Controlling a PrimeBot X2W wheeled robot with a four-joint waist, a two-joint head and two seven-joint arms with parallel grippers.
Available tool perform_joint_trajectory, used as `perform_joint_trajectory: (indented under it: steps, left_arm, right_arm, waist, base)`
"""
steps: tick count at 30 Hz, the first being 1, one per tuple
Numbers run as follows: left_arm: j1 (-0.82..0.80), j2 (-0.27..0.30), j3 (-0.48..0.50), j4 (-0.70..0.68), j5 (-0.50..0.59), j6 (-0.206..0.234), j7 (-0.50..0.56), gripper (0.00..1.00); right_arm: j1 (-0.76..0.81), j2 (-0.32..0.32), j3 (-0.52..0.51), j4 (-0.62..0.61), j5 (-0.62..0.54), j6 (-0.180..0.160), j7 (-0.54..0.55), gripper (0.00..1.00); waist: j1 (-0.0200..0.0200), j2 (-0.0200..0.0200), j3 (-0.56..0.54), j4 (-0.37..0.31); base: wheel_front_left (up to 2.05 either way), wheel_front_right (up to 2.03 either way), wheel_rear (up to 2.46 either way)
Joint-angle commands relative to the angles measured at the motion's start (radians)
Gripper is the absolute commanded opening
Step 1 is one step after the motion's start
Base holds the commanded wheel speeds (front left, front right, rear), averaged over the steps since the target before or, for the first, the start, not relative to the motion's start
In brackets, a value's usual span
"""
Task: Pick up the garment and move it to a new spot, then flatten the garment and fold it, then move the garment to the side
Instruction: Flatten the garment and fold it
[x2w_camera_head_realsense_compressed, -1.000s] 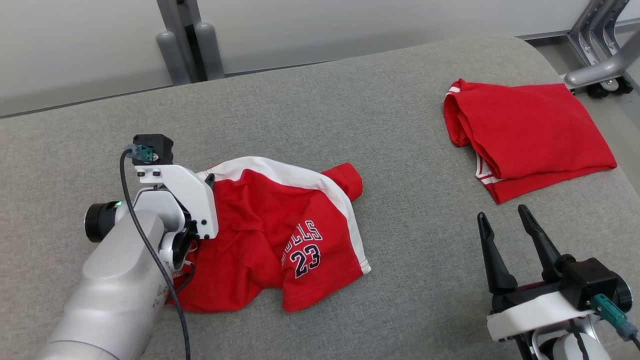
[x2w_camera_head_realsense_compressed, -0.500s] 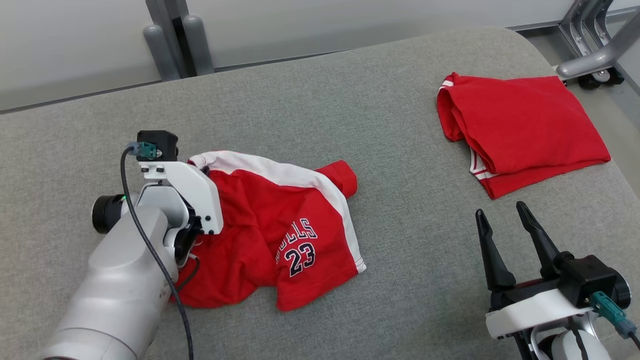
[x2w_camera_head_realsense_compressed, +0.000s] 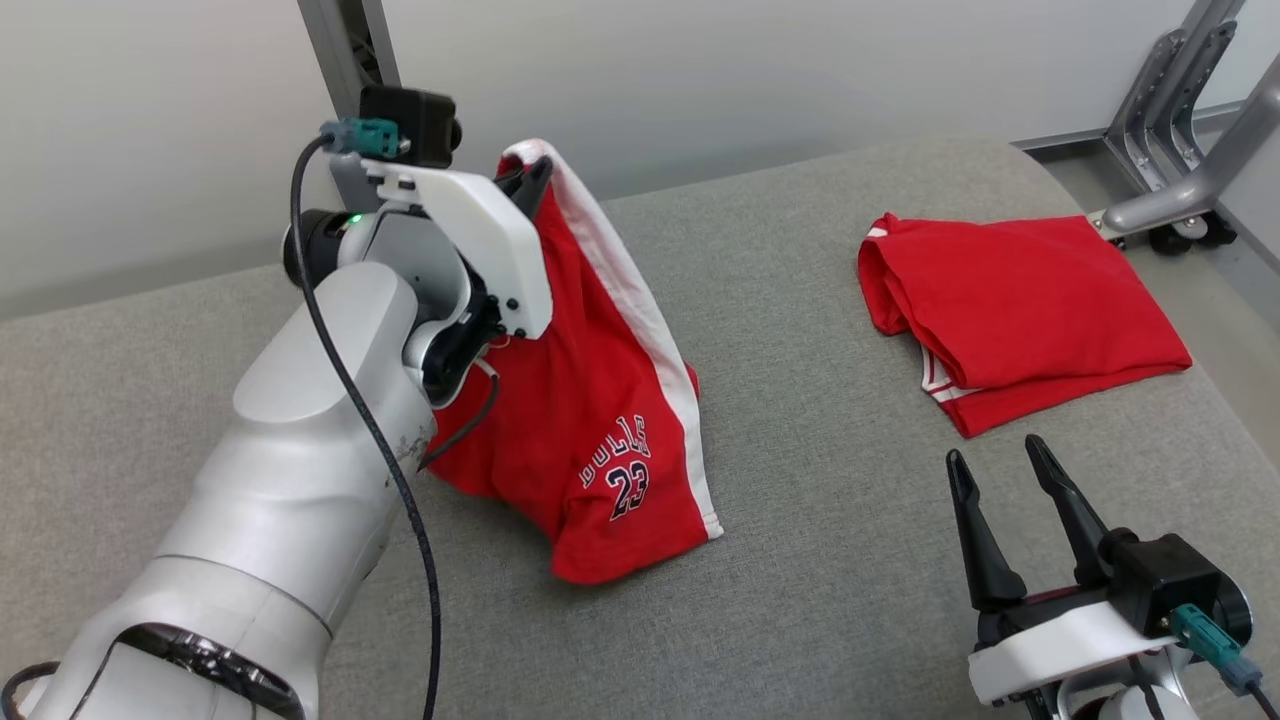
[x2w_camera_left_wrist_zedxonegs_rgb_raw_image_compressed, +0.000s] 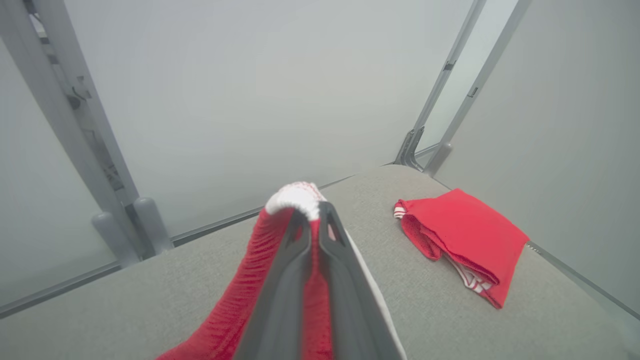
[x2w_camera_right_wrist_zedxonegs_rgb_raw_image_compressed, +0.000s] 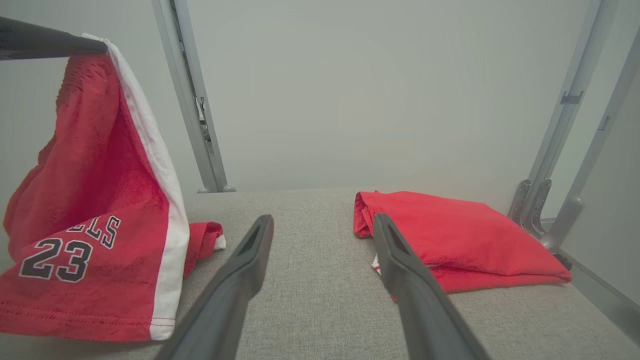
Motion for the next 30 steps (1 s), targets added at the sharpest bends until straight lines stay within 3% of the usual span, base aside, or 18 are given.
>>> perform_joint_trajectory:
  steps: [1,10,13,17,22,28,30]
  left_arm:
    - [-0.025,0.0,-0.005,-0.029,-0.015,-0.005,0.016,0.0]
    - [-0.061,-0.004,-0.058,-0.228,-0.101,0.032,0.114,0.0]
    - [-0.003,-0.001,-0.093,-0.346,-0.153,0.068,0.154,0.0]
    - [0.074,0.005,-0.099,-0.421,-0.182,0.085,0.166,0.0]
    - [0.274,0.098,-0.114,-0.538,-0.203,0.115,0.174,0.0]
    - [0.575,0.252,-0.051,-0.728,-0.26,0.137,0.069,0.0]
    - [0.638,0.288,-0.045,-0.772,-0.259,0.114,0.033,0.0]
  right_arm:
    - [0.016,-0.006,0.001,0.006,0.009,0.0,-0.004,1.0]
    - [0.047,-0.005,-0.007,0.019,0.012,0.0,-0.004,1.0]
    - [0.052,-0.005,-0.024,0.013,0.014,0.0,-0.004,1.0]
    - [0.061,-0.005,-0.037,0.003,0.016,0.0,-0.004,1.0]
    - [0.082,-0.005,-0.058,-0.009,0.016,0.0,-0.004,1.0]
    - [0.103,-0.005,-0.082,-0.017,0.013,0.0,-0.004,1.0]
    - [0.109,-0.005,-0.082,-0.015,0.011,0.0,-0.004,1.0]
  waist:
    - [0.0,-0.0001,-0.041,-0.01]
    - [0.0,-0.0001,-0.111,-0.023]
    - [0.0,-0.0001,-0.123,-0.009]
    - [0.0,-0.0001,-0.124,0.012]
    - [0.0,-0.0001,-0.116,0.062]
    - [0.0,-0.0001,-0.096,0.126]
    - [0.0,-0.0001,-0.092,0.144]
  base:
    - [0.0,0.0,0.0]
    - [0.0,0.0,0.0]
    - [0.0,0.0,0.0]
    - [0.0,0.0,0.0]
    - [0.0,0.0,0.0]
    - [0.0,0.0,0.0]
    - [0.0,0.0,0.0]
